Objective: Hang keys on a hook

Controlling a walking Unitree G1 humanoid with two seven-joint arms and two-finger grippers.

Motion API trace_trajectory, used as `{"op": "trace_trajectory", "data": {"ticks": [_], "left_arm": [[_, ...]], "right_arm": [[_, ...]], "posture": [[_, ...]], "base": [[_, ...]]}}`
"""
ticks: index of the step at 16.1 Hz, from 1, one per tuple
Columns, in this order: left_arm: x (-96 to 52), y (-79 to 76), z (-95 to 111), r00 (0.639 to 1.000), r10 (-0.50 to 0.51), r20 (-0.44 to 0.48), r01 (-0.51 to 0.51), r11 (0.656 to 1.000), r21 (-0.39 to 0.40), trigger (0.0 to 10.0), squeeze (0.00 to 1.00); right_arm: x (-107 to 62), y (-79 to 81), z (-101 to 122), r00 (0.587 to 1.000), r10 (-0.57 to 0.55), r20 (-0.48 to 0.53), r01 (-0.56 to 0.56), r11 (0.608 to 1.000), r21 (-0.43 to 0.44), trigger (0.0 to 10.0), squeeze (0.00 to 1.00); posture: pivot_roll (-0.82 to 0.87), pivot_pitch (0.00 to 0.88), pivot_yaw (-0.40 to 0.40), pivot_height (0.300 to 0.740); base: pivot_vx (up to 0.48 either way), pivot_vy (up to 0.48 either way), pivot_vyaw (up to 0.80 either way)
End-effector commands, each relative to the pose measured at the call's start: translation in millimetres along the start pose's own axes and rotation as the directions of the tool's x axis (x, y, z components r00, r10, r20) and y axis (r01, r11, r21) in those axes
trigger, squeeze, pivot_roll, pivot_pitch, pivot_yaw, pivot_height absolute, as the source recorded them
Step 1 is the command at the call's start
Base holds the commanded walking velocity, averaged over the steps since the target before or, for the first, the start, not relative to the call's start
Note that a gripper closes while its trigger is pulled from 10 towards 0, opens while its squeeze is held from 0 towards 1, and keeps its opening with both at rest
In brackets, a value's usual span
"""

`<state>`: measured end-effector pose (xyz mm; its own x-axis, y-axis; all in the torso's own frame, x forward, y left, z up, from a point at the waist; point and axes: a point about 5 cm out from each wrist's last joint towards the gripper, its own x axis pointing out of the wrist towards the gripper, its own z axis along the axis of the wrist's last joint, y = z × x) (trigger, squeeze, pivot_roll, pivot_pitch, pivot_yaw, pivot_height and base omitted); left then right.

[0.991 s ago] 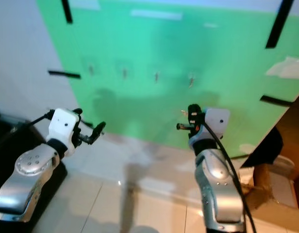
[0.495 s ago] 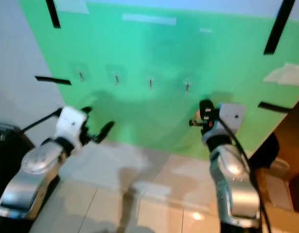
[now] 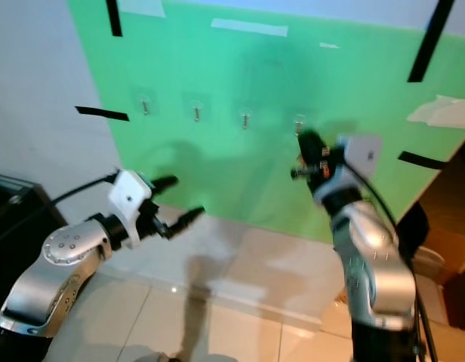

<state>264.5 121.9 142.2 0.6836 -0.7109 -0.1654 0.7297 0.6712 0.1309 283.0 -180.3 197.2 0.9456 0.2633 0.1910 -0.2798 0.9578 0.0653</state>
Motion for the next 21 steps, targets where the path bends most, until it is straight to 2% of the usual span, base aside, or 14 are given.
{"op": "trace_trajectory", "data": {"ticks": [1, 7, 11, 19, 21], "left_arm": [[1.4, -0.3, 7.4, 1.0, -0.02, 0.015, 0.019, 1.0, 0.021, 10.0, 0.0], [1.7, -3.1, 9.6, 0.998, -0.057, 0.021, 0.056, 0.998, 0.015, 10.0, 0.0], [3.2, -2.7, 11.0, 0.997, -0.068, 0.024, 0.068, 0.998, 0.017, 10.0, 0.0], [4.7, -1.3, 10.0, 0.998, -0.067, 0.018, 0.066, 0.998, 0.022, 10.0, 0.0], [5.5, -1.6, 9.4, 0.998, -0.065, 0.016, 0.064, 0.998, 0.026, 10.0, 0.0]], "right_arm": [[1.8, -1.5, 1.6, 1.0, 0.014, 0.003, -0.014, 1.0, 0.01, 10.0, 0.0], [14.4, -3.1, 3.4, 0.998, 0.056, -0.002, -0.056, 0.998, 0.008, 10.0, 0.0], [22.5, -6.7, -3.8, 1.0, -0.014, -0.025, 0.013, 1.0, -0.008, 10.0, 0.0], [29.5, -13.6, -8.0, 0.993, -0.12, -0.001, 0.12, 0.992, 0.025, 10.0, 0.0], [27.6, -17.6, -15.3, 0.979, -0.201, -0.011, 0.202, 0.979, 0.037, 10.0, 0.0]], "posture": [[-0.04, 0.0, -0.013, 0.74], [-0.03, 0.0, -0.021, 0.74], [-0.03, 0.0, -0.016, 0.74], [-0.03, 0.0, -0.017, 0.74], [-0.03, 0.0, -0.02, 0.74]], "base": [[0.0, 0.0, 0.0], [0.0, 0.0, 0.0], [0.0, 0.0, 0.0], [0.0, 0.0, 0.0], [0.0, 0.0, 0.0]]}}
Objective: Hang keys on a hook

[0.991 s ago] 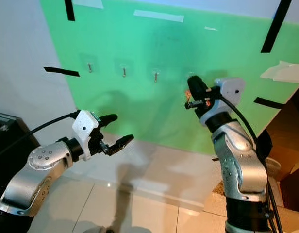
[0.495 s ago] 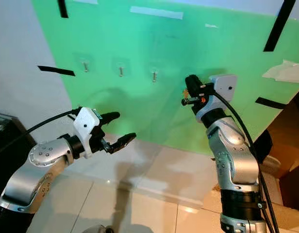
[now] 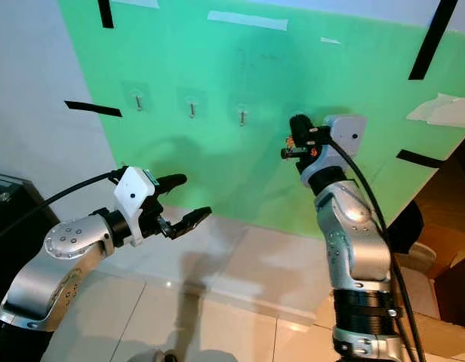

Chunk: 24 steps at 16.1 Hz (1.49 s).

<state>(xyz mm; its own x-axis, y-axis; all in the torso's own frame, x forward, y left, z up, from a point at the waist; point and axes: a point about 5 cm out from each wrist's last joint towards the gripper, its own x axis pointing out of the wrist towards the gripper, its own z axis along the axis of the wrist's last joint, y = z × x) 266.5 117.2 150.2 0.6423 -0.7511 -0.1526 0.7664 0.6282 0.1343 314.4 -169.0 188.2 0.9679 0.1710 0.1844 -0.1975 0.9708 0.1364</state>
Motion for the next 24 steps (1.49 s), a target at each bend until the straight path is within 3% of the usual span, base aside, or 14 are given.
{"op": "trace_trajectory", "data": {"ticks": [1, 5, 13, 18, 24], "left_arm": [[2.3, -1.3, 0.4, 1.0, -0.007, -0.004, 0.007, 1.0, 0.013, 10.0, 0.0], [2.3, -1.8, -0.2, 1.0, 0.0, -0.003, 0.0, 1.0, 0.012, 10.0, 0.0], [1.7, -3.3, -0.7, 1.0, 0.0, -0.006, 0.0, 1.0, 0.013, 10.0, 0.0], [2.7, -2.6, 0.1, 1.0, 0.004, -0.004, -0.004, 1.0, 0.019, 10.0, 0.0], [2.5, -3.1, 1.2, 1.0, -0.006, -0.002, 0.006, 1.0, 0.019, 10.0, 0.0]], "right_arm": [[-3.1, -23.6, -4.0, 0.983, -0.182, -0.004, 0.182, 0.983, 0.03, 10.0, 0.0], [-7.7, -29.9, -13.5, 0.949, -0.314, -0.004, 0.311, 0.938, 0.155, 10.0, 0.0], [-28.2, -34.4, -18.4, 0.931, -0.365, 0.009, 0.359, 0.919, 0.162, 10.0, 0.0], [-22.5, -24.8, -25.2, 0.946, -0.322, -0.037, 0.324, 0.93, 0.177, 10.0, 0.0], [-14.3, -24.3, -32.0, 0.931, -0.355, -0.087, 0.365, 0.906, 0.215, 10.0, 0.0]], "posture": [[-0.03, 0.0, -0.022, 0.74], [-0.02, 0.0, -0.024, 0.74], [-0.03, 0.0, -0.013, 0.74], [-0.02, 0.0, -0.013, 0.74], [-0.02, 0.0, -0.012, 0.74]], "base": [[0.0, 0.0, 0.0], [0.0, 0.0, 0.0], [0.0, 0.0, 0.0], [0.0, 0.0, 0.0], [0.0, 0.0, 0.0]]}}
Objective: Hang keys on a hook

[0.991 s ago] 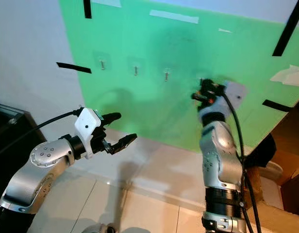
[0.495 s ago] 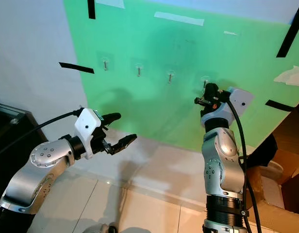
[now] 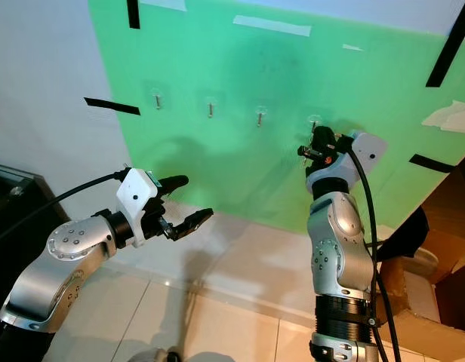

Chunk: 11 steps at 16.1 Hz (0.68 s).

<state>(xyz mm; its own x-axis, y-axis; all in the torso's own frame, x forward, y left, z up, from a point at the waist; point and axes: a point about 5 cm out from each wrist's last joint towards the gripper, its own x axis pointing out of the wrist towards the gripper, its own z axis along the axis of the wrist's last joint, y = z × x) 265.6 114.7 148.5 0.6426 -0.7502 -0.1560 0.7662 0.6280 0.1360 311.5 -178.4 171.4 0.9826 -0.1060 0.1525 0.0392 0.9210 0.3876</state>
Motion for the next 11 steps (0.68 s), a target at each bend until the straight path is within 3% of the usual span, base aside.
{"op": "trace_trajectory", "data": {"ticks": [1, 2, 3, 11], "left_arm": [[0.9, -0.5, 2.2, 1.0, -0.006, 0.002, 0.006, 1.0, 0.018, 10.0, 0.0], [0.9, -0.2, 2.2, 1.0, -0.005, 0.002, 0.005, 1.0, 0.018, 10.0, 0.0], [0.9, -0.1, 2.2, 1.0, -0.005, 0.002, 0.005, 1.0, 0.019, 10.0, 0.0], [1.8, -1.3, 2.5, 1.0, -0.016, 0.004, 0.016, 1.0, 0.02, 10.0, 0.0]], "right_arm": [[-2.7, -18.5, -14.1, 0.991, -0.104, -0.079, 0.105, 0.994, 0.01, 10.0, 0.61], [-2.5, -18.5, -13.7, 0.992, -0.103, -0.078, 0.105, 0.994, 0.016, 10.0, 0.84], [-2.3, -18.5, -13.0, 0.992, -0.103, -0.075, 0.105, 0.994, 0.022, 10.0, 1.0], [-8.7, -24.4, -9.1, 0.994, -0.096, -0.055, 0.098, 0.994, 0.038, 10.0, 1.0]], "posture": [[-0.02, 0.0, -0.012, 0.74], [-0.02, 0.0, -0.012, 0.74], [-0.02, 0.0, -0.012, 0.74], [-0.02, 0.0, -0.007, 0.74]], "base": [[0.0, 0.0, 0.0], [0.0, 0.0, 0.0], [0.0, 0.0, 0.0], [0.0, 0.0, 0.0]]}}
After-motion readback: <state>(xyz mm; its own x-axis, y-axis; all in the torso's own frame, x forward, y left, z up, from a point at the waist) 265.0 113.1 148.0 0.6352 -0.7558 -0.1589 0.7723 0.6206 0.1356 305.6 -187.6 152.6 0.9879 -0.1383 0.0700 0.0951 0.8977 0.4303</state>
